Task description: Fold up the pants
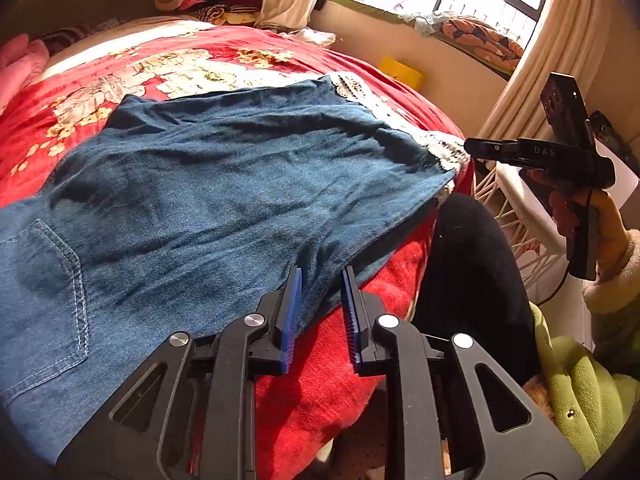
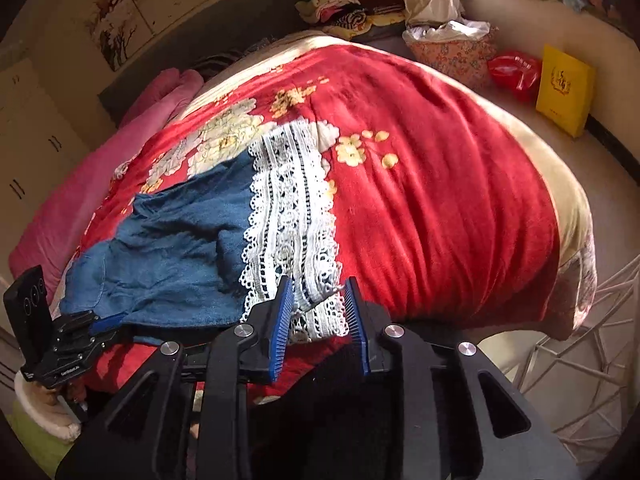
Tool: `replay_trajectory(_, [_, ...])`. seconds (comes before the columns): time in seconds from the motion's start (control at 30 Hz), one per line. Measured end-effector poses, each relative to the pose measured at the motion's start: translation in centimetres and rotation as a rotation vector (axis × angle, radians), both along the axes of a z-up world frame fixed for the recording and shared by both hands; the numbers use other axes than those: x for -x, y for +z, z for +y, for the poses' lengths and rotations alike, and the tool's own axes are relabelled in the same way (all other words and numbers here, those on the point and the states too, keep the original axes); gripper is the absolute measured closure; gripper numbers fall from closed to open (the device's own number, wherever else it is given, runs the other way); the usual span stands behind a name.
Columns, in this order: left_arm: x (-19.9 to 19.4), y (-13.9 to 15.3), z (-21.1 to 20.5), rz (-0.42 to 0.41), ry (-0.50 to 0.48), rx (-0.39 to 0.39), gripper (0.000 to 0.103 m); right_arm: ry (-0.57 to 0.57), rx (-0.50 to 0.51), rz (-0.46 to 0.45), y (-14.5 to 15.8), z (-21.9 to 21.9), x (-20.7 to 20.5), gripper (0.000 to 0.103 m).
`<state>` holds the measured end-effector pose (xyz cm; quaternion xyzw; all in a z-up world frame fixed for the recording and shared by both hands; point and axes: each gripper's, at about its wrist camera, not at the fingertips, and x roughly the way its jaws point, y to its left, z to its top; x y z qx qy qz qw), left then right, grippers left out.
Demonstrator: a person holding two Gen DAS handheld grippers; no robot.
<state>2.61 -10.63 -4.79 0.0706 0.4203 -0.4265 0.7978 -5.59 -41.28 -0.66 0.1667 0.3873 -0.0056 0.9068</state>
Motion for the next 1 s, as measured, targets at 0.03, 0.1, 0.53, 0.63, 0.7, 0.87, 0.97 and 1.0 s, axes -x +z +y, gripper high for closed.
replay_trajectory(0.03, [0.3,0.2,-0.1,-0.005,-0.009,0.003,0.088,0.021,0.015,-0.021,0.5,0.5,-0.2,0.075])
replay_trajectory(0.1, [0.6,0.2,-0.3,-0.013,-0.015,-0.010,0.088,0.039,0.035,-0.039,0.9,1.5,-0.7,0.075])
replay_trajectory(0.53, [0.6,2.8,0.7,-0.012,0.010,0.070,0.065,0.202,0.026,0.136,-5.2,4.9,-4.3,0.073])
replay_trajectory(0.63, [-0.6,4.2,0.9,-0.042,0.039,0.063,0.052,0.230,-0.047,0.095,-3.4,4.2,-3.8,0.068])
replay_trajectory(0.7, [-2.0,5.0,1.1,-0.070,0.072,0.048,0.044,0.207,-0.096,0.009,-1.2,2.7,-3.7,0.065])
replay_trajectory(0.87, [-8.0,6.0,0.9,-0.088,0.163,-0.014,0.038,0.140,-0.112,-0.029,0.8,-2.0,-8.0,0.048])
replay_trajectory(0.97, [-12.3,5.1,0.9,-0.041,0.211,-0.048,0.036,0.144,-0.159,-0.015,0.2,-3.9,-11.9,0.047])
replay_trajectory(1.0, [-13.5,4.6,1.0,-0.027,0.224,-0.060,0.036,0.149,-0.177,-0.002,-0.3,-4.2,-13.3,0.047])
